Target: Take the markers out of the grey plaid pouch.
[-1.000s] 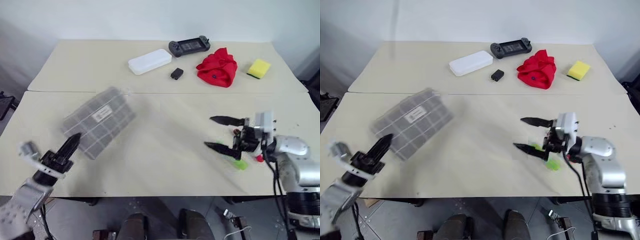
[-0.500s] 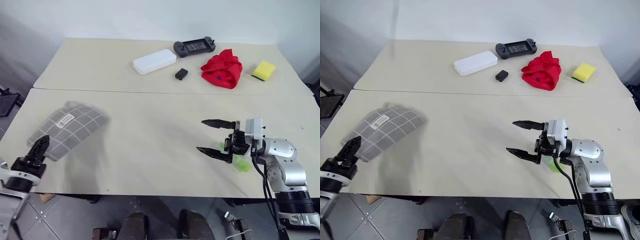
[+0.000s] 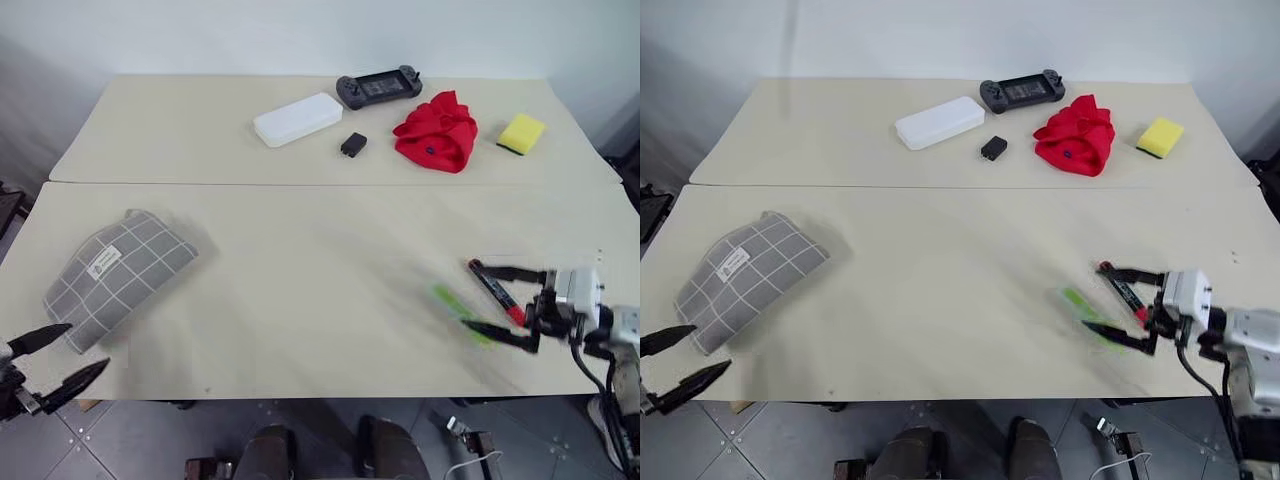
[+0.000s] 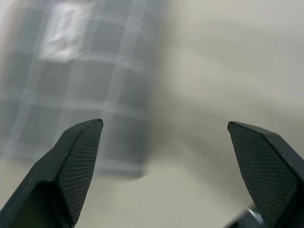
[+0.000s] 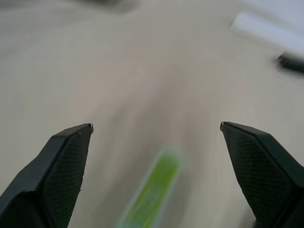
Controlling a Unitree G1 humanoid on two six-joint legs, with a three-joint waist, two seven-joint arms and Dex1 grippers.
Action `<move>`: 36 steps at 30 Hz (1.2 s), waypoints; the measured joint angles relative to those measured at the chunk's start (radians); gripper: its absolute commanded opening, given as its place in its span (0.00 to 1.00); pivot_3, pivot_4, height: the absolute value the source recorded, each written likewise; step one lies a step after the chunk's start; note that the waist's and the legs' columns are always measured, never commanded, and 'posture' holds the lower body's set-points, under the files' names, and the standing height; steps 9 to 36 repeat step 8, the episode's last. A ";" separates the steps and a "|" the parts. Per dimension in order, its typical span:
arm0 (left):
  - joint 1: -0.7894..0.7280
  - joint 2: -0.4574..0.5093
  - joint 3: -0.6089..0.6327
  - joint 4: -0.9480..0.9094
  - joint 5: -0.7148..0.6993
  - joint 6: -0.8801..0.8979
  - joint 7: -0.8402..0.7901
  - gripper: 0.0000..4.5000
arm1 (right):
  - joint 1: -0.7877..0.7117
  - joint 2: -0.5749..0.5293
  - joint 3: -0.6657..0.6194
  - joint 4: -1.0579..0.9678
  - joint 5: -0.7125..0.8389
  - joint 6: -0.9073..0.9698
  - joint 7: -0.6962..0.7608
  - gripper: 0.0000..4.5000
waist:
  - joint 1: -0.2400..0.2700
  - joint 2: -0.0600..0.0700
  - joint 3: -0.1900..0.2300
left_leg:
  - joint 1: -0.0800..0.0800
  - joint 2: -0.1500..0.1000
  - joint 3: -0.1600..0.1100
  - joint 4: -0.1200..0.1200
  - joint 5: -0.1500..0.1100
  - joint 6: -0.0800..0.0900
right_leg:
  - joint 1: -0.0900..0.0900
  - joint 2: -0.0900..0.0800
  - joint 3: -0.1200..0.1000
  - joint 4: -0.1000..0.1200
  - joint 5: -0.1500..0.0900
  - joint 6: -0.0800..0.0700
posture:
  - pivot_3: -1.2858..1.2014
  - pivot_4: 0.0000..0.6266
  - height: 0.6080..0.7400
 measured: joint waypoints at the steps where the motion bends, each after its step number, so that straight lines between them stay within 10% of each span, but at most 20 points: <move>1: -0.029 -0.004 -0.024 -0.003 0.028 -0.023 0.001 1.00 | 0.001 -0.004 -0.004 0.015 -0.002 -0.017 0.004 1.00 | -0.001 0.000 0.000 | 0.001 0.000 0.001 0.000 0.001 0.001 | 0.000 -0.001 0.001 0.001 0.000 0.001 | 0.52 0.24 1.00; 8: -0.255 -0.050 -0.126 0.076 0.124 -0.107 0.039 1.00 | 0.011 0.022 -0.004 0.007 -0.006 -0.069 -0.010 1.00 | -0.002 0.000 0.000 | 0.003 0.004 0.000 0.001 0.001 0.001 | -0.001 -0.003 0.000 0.005 0.001 0.000 | 0.52 0.24 1.00; 36: -0.255 -0.050 -0.126 0.076 0.124 -0.107 0.039 1.00 | 0.011 0.022 -0.004 0.007 -0.006 -0.069 -0.010 1.00 | -0.002 0.000 0.000 | 0.003 0.004 0.000 0.001 0.001 0.001 | -0.001 -0.003 0.000 0.005 0.001 0.000 | 0.52 0.24 1.00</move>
